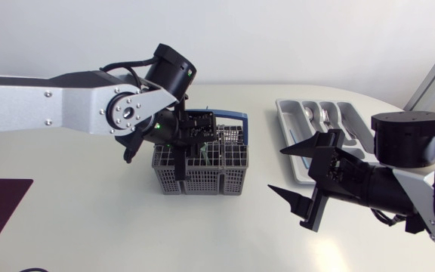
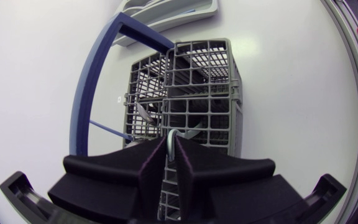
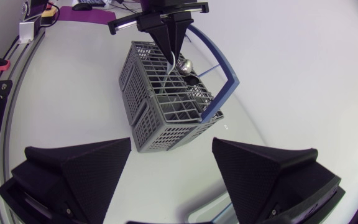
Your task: Unload the cutlery basket into the drawer organizer.
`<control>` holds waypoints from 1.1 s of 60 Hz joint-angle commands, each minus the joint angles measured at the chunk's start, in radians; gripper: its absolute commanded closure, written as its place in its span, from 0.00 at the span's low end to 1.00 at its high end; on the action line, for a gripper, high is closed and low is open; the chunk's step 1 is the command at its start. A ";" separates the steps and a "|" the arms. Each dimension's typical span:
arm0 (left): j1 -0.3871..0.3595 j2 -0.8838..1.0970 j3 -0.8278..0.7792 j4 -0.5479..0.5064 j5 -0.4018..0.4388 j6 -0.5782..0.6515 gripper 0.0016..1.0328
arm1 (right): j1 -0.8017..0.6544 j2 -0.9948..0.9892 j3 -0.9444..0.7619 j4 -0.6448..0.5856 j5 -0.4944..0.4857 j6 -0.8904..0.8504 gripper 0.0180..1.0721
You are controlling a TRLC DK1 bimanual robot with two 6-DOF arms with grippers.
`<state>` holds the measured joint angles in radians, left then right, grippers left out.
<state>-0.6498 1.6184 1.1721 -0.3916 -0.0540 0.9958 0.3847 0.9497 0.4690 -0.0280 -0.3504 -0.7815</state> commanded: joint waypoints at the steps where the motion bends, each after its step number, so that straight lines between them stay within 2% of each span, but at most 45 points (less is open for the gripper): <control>1: -0.004 -0.014 0.006 -0.004 0.002 0.027 0.90 | 0.013 -0.012 -0.036 0.007 0.008 0.034 0.10; 35: -0.025 -0.160 -0.006 -0.021 -0.038 0.006 0.90 | 0.102 -0.055 -0.036 0.060 0.094 0.113 0.10; 66: -0.039 -0.322 -0.006 -0.032 -0.052 -0.109 0.90 | 0.172 -0.108 -0.032 0.126 0.197 0.176 0.10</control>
<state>-0.6842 1.3308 1.1717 -0.4397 -0.1051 0.9184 0.5434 0.8490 0.4541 0.0803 -0.1688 -0.6312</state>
